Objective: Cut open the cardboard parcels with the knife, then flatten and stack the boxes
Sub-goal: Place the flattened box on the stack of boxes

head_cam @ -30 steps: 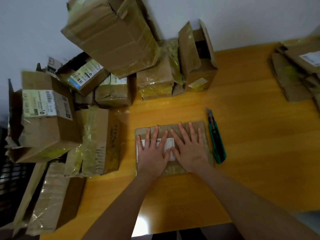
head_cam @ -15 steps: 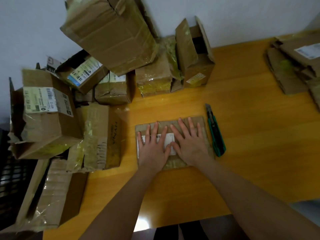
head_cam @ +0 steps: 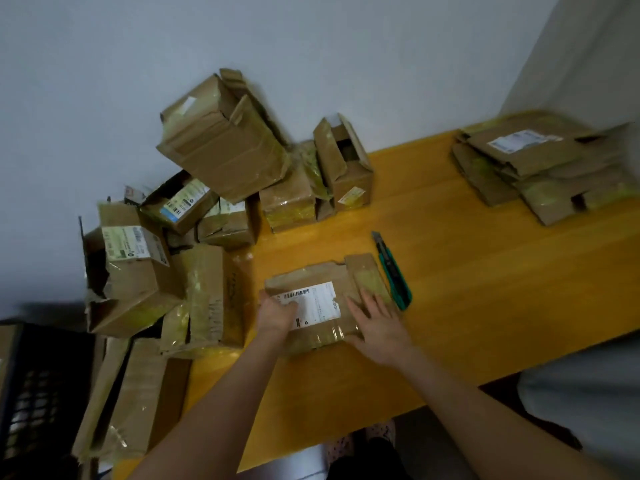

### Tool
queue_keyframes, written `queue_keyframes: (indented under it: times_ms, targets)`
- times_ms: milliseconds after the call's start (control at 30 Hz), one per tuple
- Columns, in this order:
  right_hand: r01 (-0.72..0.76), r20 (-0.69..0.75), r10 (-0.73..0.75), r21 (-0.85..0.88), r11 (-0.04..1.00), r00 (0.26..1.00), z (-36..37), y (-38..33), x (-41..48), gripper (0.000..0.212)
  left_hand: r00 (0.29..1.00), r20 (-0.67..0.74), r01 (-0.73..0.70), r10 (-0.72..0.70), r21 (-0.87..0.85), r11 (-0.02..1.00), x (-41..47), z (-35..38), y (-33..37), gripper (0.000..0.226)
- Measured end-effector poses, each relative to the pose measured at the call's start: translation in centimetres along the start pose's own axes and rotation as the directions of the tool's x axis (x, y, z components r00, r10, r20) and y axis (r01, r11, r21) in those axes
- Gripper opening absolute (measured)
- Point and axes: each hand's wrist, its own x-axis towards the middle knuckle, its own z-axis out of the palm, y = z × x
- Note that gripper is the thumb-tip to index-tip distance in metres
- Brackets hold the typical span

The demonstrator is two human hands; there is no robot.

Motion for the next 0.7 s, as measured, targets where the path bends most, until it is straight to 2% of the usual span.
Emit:
queue_keyframes:
  times_ms: [100, 167, 233, 267, 333, 433, 600, 700]
  targets:
    - [-0.034, -0.004, 0.034, 0.047, 0.998, 0.999, -0.8, -0.4, -0.7, 0.074, 0.996, -0.092, -0.009, 0.002, -0.079, 0.997, -0.6, -1.1, 0.7, 0.04]
    - [-0.043, -0.047, 0.049, 0.108, 0.993, 0.998, -2.1, -0.2, -0.8, 0.069, 0.985, -0.145, -0.113, 0.096, -0.118, 0.987, -1.4, -2.3, 2.3, 0.035]
    - [-0.079, -0.115, 0.11, 0.247, 0.966, 0.987, -3.9, 0.2, -0.7, 0.068, 0.964, -0.18, -0.221, 0.197, -0.126, 0.967, -2.4, -3.7, 4.9, 0.035]
    - [-0.112, -0.16, 0.18, 0.362, 0.925, 0.971, -5.0, 0.4, -0.7, 0.071, 0.952, -0.191, -0.267, 0.24, -0.135, 0.954, -2.7, -4.3, 6.2, 0.036]
    - [-0.15, -0.224, 0.355, 0.617, 0.772, 0.907, -7.6, 1.0, -0.8, 0.085, 0.935, -0.198, -0.329, 0.295, -0.164, 0.93, -3.4, -5.2, 8.8, 0.037]
    - [-0.117, -0.209, 0.498, 0.83, 0.546, 0.842, -11.3, 2.9, -1.4, 0.099, 0.936, -0.178, -0.343, 0.305, -0.254, 0.904, -4.2, -4.8, 11.8, 0.037]
    - [-0.067, -0.174, 0.535, 0.914, 0.401, 0.827, -15.1, 8.7, -2.7, 0.12, 0.952, -0.064, -0.298, 0.3, -0.432, 0.851, -6.9, -0.3, 16.6, 0.034]
    - [-0.099, -0.214, 0.62, 0.897, 0.431, 0.755, -16.3, 13.5, -3.8, 0.12, 0.95, 0.032, -0.263, 0.309, -0.446, 0.856, -7.8, 3.4, 19.3, 0.034]
